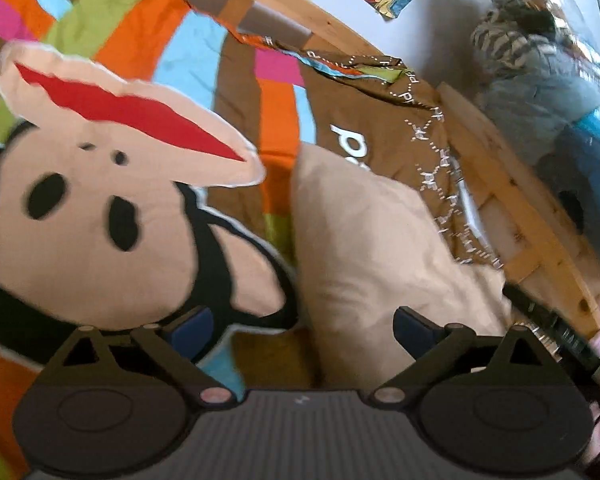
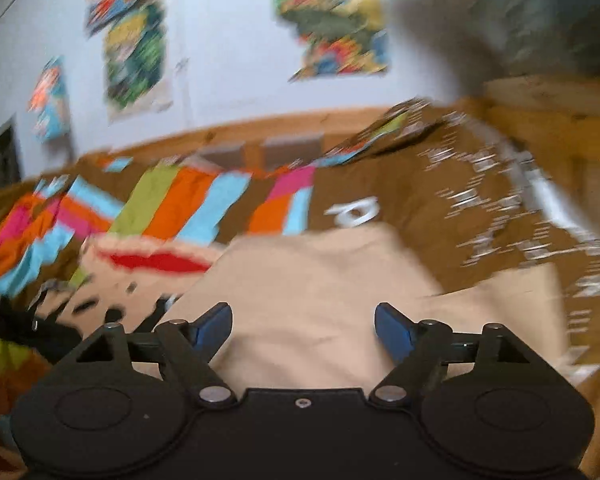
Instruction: Fold large clothes
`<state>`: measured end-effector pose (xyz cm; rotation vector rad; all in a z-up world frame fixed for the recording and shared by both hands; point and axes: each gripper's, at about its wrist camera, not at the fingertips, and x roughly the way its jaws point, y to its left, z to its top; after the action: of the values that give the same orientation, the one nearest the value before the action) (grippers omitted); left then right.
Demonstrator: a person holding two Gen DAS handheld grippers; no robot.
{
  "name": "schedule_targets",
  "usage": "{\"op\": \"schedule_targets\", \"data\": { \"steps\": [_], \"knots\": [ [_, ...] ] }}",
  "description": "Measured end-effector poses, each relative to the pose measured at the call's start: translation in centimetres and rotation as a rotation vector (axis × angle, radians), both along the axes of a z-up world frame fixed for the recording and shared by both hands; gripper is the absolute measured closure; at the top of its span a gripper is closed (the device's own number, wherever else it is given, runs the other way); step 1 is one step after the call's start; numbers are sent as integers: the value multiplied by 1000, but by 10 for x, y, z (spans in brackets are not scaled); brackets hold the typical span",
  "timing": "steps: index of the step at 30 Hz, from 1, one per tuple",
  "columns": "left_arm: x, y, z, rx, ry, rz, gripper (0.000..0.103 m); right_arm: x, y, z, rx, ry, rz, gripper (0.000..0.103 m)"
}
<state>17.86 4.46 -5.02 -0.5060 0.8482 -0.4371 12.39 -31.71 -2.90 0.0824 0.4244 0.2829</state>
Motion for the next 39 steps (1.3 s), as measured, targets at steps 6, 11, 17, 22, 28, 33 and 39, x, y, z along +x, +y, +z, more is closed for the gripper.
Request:
{"op": "schedule_targets", "data": {
  "steps": [6,11,17,22,28,33,39],
  "knots": [
    [52,-23,-10,-80,49,-63,3,1,-69,6,93,126,-275,11],
    [92,-51,-38,-50,138,-160,2,15,-98,-8,177,277,-273,7],
    [104,-70,-46,-86,185,-217,10,41,-77,-15,-5,320,-159,15],
    [102,-89,-30,25,208,-174,16,44,-74,-23,51,324,-153,37],
    [90,-103,-9,128,159,-159,27,38,-77,-23,126,329,-173,69],
    [79,-100,5,118,120,-150,35,30,-76,-9,158,296,-165,92],
    [77,-87,27,102,83,-132,38,24,-53,24,137,203,-53,96]
  ]
}}
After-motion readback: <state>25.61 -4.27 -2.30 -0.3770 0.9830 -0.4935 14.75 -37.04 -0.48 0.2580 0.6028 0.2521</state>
